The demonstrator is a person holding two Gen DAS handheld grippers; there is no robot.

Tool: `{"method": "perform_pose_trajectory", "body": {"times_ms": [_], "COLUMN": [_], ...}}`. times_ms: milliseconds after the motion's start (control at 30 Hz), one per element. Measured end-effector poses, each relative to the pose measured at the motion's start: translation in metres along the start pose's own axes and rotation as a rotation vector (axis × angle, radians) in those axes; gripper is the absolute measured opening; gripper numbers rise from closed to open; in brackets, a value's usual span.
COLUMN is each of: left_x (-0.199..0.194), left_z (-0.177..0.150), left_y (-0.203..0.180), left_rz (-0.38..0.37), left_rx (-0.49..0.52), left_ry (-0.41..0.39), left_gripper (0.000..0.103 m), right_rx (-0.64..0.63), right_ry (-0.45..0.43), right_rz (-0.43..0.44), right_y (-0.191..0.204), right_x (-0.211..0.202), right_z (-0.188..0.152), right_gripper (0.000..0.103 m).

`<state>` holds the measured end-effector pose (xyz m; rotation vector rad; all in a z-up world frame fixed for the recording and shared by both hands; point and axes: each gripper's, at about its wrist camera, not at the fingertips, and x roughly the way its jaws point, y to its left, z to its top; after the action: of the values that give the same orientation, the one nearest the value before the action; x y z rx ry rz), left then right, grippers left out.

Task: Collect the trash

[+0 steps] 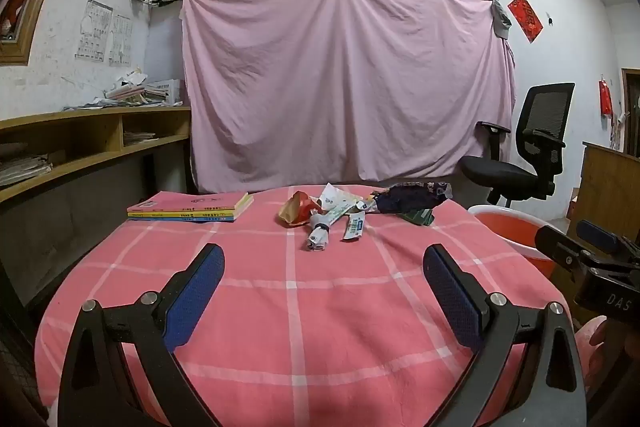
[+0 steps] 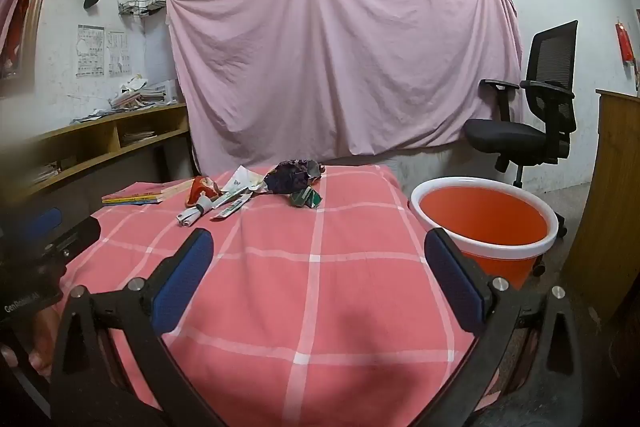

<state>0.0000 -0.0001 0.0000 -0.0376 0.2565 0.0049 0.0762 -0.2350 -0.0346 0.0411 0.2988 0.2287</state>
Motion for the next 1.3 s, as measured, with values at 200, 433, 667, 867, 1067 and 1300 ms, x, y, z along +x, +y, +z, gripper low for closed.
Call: {"method": "perform_pose_trajectory", "body": {"times_ms": [200,433,667,867,1067,1300], "left_x": [0.0,-0.0013,0.0012,0.0009,0.001,0.001], "left_z": [-0.0001,0.0004,0.0002,-0.0001,-0.0006,-0.0009], "left_y": [-0.0002,-0.0003,-0.0017,-0.0017,-0.0014,-0.0012], "left_rz": [-0.001,-0.005,-0.002,-0.003,-0.002,-0.003], "left_rx": [-0.001,0.005,0.011,0.012,0.012,0.011], "left_ry": [-0.001,-0.006,-0.006,-0.006,-0.007,-0.005], "left_gripper": [0.097,0.097,0.098,0.097,0.097,0.097], "right_rx": [-0.001,0.001,0.001,0.001,0.001,0.002], "right_ry": [0.005,0.002,0.001,0.001,0.002,0.003], "right_rz": [0.0,0.0,-0.001,-0.002,-0.002,-0.002], "right_y": [-0.0005,-0.0011,-0.0008,-0.0012,-0.0014,-0.0014], "right_x": [0.0006,0.0005,0.0006,0.0008,0.0011,0.0014], "right_z": [0.0001,-0.0001,-0.0002,-0.0005,-0.0007,-0.0009], "right_gripper": [0.103,0.103,0.103,0.103,0.103,0.103]}}
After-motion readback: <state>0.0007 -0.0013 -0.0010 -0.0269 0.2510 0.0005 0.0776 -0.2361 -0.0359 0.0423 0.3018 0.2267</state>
